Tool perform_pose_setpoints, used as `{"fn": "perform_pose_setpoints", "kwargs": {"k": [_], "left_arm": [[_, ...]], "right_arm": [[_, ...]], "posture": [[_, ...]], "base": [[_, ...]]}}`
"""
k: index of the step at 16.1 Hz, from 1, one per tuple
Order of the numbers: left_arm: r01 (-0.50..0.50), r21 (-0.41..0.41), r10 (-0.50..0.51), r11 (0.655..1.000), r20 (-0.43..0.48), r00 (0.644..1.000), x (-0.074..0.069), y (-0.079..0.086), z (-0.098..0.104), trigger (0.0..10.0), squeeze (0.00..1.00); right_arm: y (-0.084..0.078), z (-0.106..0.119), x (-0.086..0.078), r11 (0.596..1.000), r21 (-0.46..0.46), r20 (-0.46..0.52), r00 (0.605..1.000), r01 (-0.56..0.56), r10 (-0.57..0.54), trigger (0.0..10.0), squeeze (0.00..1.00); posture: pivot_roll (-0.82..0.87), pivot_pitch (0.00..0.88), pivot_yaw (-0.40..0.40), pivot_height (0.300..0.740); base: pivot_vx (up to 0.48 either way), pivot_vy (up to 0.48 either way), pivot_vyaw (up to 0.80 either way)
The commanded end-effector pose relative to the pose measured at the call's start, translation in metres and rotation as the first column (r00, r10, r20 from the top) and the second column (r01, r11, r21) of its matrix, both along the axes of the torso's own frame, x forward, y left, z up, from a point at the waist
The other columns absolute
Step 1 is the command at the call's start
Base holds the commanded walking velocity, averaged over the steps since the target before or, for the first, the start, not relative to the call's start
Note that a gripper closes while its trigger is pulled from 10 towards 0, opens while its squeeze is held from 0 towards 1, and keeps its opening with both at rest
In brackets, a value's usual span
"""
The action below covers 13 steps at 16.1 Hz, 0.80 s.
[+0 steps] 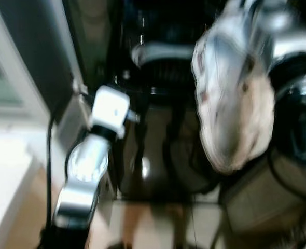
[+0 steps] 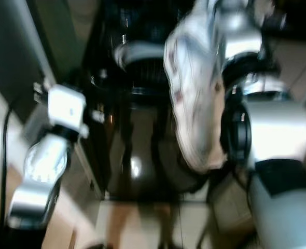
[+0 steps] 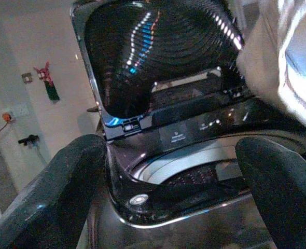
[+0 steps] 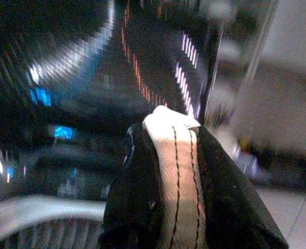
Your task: Clothes washing
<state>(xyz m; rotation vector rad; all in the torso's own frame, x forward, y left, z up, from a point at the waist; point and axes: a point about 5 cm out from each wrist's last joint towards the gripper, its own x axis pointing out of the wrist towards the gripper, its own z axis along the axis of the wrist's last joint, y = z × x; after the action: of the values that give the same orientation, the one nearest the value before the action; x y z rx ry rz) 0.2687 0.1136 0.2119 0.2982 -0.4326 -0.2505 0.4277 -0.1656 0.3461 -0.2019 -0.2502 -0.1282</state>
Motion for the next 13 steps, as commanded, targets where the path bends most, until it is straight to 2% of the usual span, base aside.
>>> {"fn": "perform_pose_setpoints", "kwargs": {"k": [1,2,3,4,5,7,9,10,13], "left_arm": [[0.002,0.008,-0.002,1.000,-0.009,1.000,-0.005,-0.002,0.000,10.0,0.00],[0.002,0.008,-0.002,1.000,-0.009,1.000,-0.005,-0.002,0.000,10.0,0.00],[-0.008,0.010,0.009,1.000,-0.018,1.000,-0.008,0.000,0.000,10.0,0.00],[-0.019,0.045,0.021,0.999,-0.042,0.999,-0.021,0.003,-0.003,10.0,0.00],[-0.025,0.051,0.028,0.998,-0.052,0.998,-0.025,0.006,-0.004,10.0,0.00],[-0.034,0.055,0.037,0.998,-0.059,0.998,-0.028,0.008,-0.003,10.0,0.00],[-0.041,0.051,0.044,0.998,-0.067,0.997,-0.028,0.009,-0.003,10.0,0.00],[-0.039,0.047,0.042,0.998,-0.077,0.996,-0.027,0.007,-0.004,10.0,0.00],[-0.035,0.036,0.038,0.999,-0.092,0.995,-0.024,0.005,-0.006,10.0,0.00]], "right_arm": [[-0.010,-0.014,0.001,0.998,0.042,-0.058,0.997,0.044,-0.042,10.0,0.00],[-0.010,-0.014,0.001,0.998,0.042,-0.058,0.997,0.044,-0.042,10.0,0.00],[-0.009,-0.027,0.002,0.996,0.054,-0.086,0.994,0.070,-0.065,10.0,0.00],[-0.009,-0.073,0.001,0.992,0.041,-0.208,0.972,0.118,-0.107,10.0,0.00],[-0.005,-0.092,0.000,0.993,0.036,-0.261,0.960,0.109,-0.096,10.0,0.00],[0.000,-0.102,-0.001,0.994,0.049,-0.285,0.955,0.097,-0.079,10.0,0.00],[0.007,-0.100,0.000,0.995,0.065,-0.271,0.961,0.079,-0.059,10.0,0.00],[0.013,-0.078,0.002,0.995,0.084,-0.178,0.984,0.047,-0.031,10.0,0.00],[0.012,-0.050,0.002,0.990,0.140,-0.045,0.999,-0.024,0.031,10.0,0.00]], "posture": [[0.18,0.067,-0.053,0.740],[0.18,0.067,-0.053,0.740],[0.20,0.090,-0.056,0.740],[0.24,0.129,-0.054,0.740],[0.25,0.138,-0.054,0.740],[0.25,0.143,-0.053,0.740],[0.25,0.139,-0.058,0.740],[0.22,0.119,-0.064,0.740],[0.19,0.104,-0.066,0.740]], "base": [[0.000,0.000,0.00],[0.000,0.000,0.00],[0.000,0.000,0.00],[0.000,0.000,0.00],[0.000,0.000,0.00],[0.000,0.000,0.00],[0.000,0.000,0.00],[0.000,0.000,0.00],[0.000,0.000,0.00]]}}
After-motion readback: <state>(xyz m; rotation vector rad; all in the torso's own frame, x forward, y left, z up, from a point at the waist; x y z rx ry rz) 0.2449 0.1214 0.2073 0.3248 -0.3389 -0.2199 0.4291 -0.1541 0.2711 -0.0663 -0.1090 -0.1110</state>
